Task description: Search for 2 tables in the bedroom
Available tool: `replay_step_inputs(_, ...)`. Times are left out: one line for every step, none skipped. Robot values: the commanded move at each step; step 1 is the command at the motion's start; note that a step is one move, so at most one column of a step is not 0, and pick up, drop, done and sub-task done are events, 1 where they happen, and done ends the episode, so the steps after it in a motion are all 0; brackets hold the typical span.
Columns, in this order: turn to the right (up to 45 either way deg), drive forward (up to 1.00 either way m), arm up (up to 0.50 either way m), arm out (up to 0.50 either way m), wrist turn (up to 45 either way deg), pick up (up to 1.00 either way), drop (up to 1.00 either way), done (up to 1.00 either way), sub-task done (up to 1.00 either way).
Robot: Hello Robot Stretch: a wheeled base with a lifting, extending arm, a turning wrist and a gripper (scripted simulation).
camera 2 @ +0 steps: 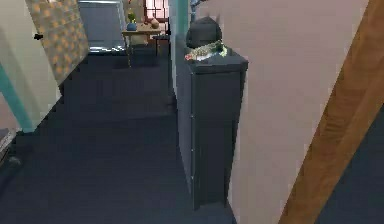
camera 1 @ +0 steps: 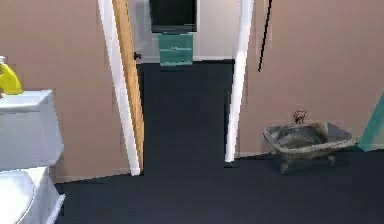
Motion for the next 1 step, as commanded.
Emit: replay_step_inputs(0.0,1.00,0.00,0.00,0.0,0.00,0.00,0.00,0.00)
